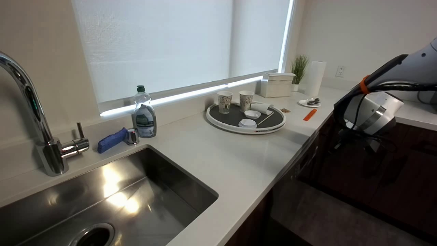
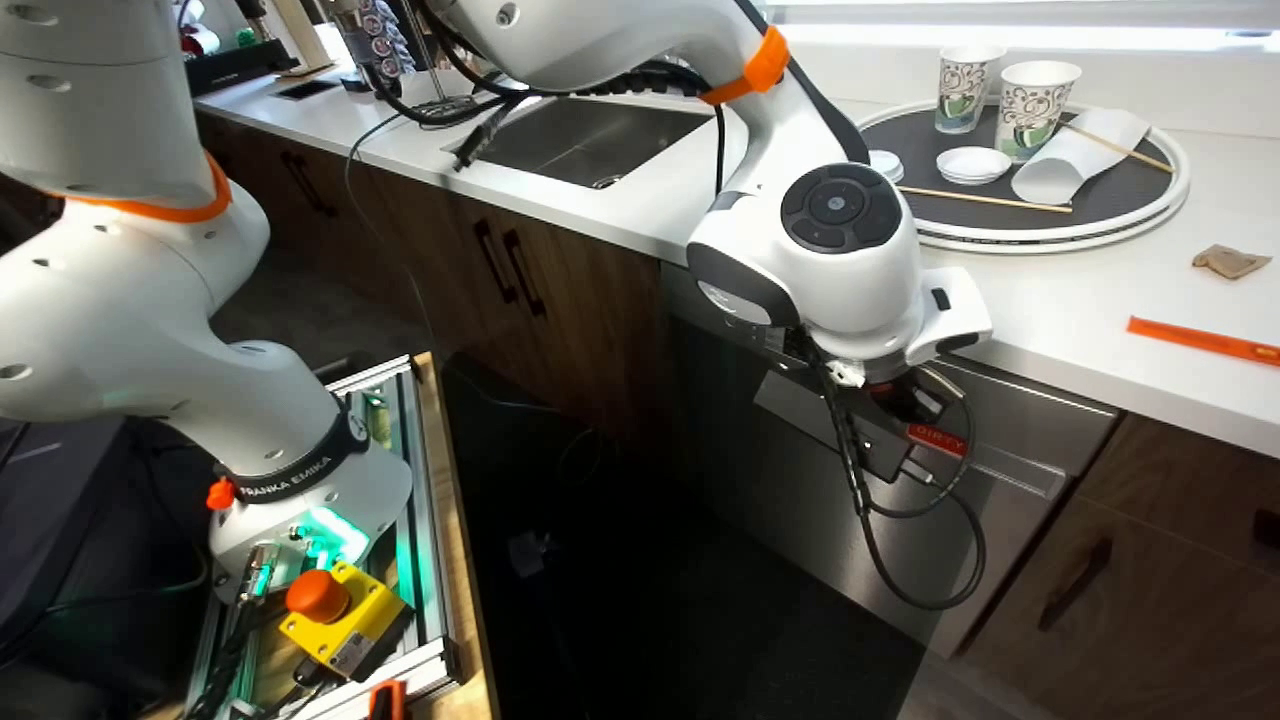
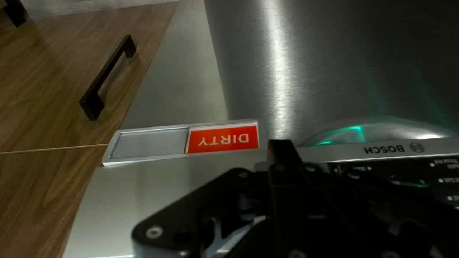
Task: Press the big button on the right side of the dishwasher
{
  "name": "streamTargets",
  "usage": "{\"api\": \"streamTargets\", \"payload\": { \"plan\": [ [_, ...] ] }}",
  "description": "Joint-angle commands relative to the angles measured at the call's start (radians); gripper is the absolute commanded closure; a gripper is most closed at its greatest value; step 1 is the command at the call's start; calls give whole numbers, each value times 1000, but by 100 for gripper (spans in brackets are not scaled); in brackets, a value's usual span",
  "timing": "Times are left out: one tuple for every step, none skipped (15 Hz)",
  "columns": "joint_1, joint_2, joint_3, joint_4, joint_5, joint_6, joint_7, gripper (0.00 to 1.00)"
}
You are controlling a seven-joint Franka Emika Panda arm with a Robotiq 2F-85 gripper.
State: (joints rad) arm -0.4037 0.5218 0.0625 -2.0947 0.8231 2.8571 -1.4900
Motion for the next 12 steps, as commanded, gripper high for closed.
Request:
{"api": "streamTargets", "payload": {
  "plan": [
    [54, -72, -56, -87, -62, 1, 60, 100],
    [63, -84, -66, -98, -72, -4, 67, 74],
    [74, -99, -77, -115, -81, -2, 79, 73],
    [84, -115, -86, -129, -91, -10, 88, 66],
    [99, -128, -100, -145, -103, -7, 102, 60],
    [112, -148, -113, -165, -119, -13, 117, 52],
    [128, -162, -126, -182, -134, -8, 134, 45],
    [140, -179, -137, -199, -149, -12, 147, 38],
    [154, -194, -151, -213, -165, -14, 167, 30],
    [168, -206, -164, -227, -182, -14, 186, 23],
    [181, -218, -177, -239, -198, -17, 205, 14],
    [194, -234, -190, -253, -217, -22, 227, 8]
  ]
}}
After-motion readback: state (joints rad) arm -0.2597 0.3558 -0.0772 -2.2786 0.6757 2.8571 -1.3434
